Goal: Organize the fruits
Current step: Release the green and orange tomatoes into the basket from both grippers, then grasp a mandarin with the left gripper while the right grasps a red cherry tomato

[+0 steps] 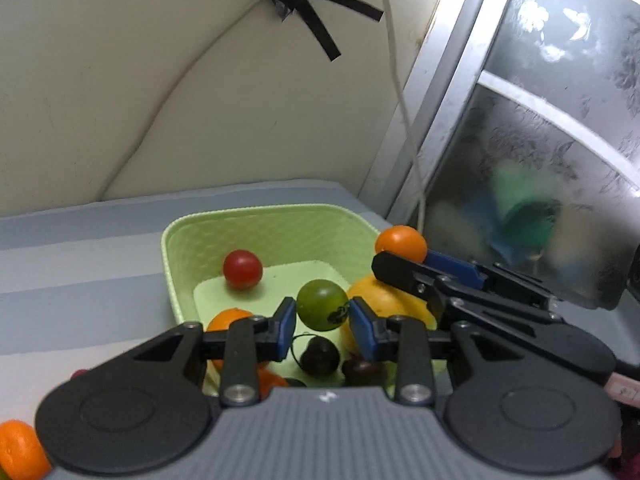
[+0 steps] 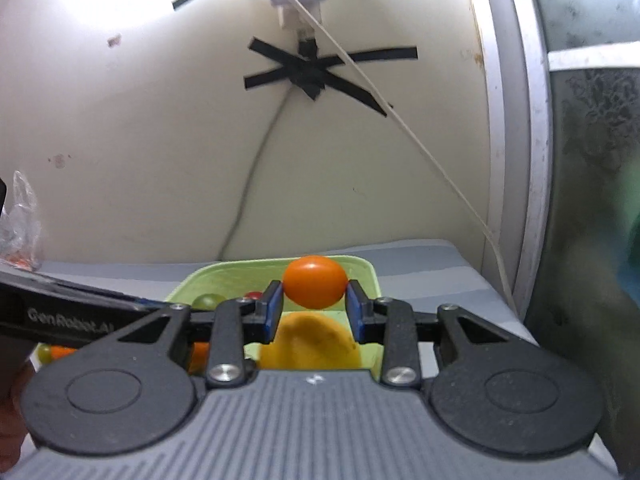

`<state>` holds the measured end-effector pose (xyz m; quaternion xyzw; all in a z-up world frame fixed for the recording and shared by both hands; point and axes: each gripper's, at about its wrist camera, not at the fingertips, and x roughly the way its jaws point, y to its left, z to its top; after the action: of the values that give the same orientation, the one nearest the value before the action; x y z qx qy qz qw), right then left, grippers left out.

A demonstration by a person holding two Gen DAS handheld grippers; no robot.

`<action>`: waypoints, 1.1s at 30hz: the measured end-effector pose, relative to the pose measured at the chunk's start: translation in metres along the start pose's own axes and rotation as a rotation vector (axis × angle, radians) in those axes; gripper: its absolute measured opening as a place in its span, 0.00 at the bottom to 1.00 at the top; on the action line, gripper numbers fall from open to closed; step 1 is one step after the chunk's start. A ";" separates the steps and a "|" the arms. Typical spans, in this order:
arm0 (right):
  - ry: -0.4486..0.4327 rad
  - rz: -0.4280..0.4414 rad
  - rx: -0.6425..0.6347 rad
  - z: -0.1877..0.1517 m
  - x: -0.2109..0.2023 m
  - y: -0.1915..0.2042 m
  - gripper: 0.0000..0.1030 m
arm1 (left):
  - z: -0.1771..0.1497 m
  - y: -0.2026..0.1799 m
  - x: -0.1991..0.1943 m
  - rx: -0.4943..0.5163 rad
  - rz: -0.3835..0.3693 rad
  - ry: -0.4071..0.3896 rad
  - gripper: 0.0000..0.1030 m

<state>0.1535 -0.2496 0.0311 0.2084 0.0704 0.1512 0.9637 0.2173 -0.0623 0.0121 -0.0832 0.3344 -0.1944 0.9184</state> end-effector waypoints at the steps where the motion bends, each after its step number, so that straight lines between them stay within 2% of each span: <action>1: 0.004 0.007 0.005 -0.001 0.005 -0.002 0.36 | -0.001 0.000 0.002 0.004 0.004 0.000 0.31; 4: 0.008 -0.003 0.012 -0.004 0.013 -0.005 0.38 | -0.001 0.002 0.005 0.000 0.017 -0.012 0.43; 7: -0.005 -0.006 0.040 -0.004 0.010 -0.009 0.42 | -0.001 0.001 -0.001 -0.007 0.018 -0.027 0.44; 8: -0.009 -0.005 0.054 -0.004 0.008 -0.011 0.46 | -0.001 0.000 -0.009 -0.010 0.013 -0.047 0.44; 11: -0.025 0.001 0.105 -0.007 0.004 -0.018 0.46 | -0.004 0.007 -0.049 -0.026 -0.003 -0.147 0.44; 13: -0.052 -0.010 0.124 -0.010 -0.003 -0.019 0.46 | -0.010 0.020 -0.082 -0.048 0.013 -0.210 0.44; 15: -0.083 -0.024 0.142 -0.012 -0.011 -0.020 0.46 | -0.023 0.038 -0.117 -0.064 0.086 -0.260 0.44; 17: -0.115 -0.038 0.157 -0.012 -0.015 -0.020 0.46 | -0.041 0.058 -0.146 -0.072 0.207 -0.281 0.44; 20: -0.146 -0.048 0.178 -0.014 -0.023 -0.018 0.46 | -0.071 0.088 -0.173 -0.104 0.344 -0.258 0.44; 24: -0.167 -0.043 0.178 -0.015 -0.033 -0.008 0.44 | -0.106 0.115 -0.187 -0.150 0.438 -0.220 0.44; 27: -0.162 0.012 0.160 -0.019 -0.045 0.013 0.43 | -0.115 0.123 -0.183 -0.161 0.426 -0.206 0.44; 31: -0.099 0.117 0.074 -0.029 -0.058 0.058 0.42 | -0.116 0.115 -0.174 -0.106 0.389 -0.226 0.48; 33: -0.061 0.177 0.020 -0.033 -0.062 0.084 0.42 | -0.118 0.109 -0.170 -0.068 0.375 -0.209 0.48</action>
<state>0.0668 -0.1841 0.0408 0.2277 0.0237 0.2286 0.9462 0.0549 0.1049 -0.0098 -0.0699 0.2535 0.0010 0.9648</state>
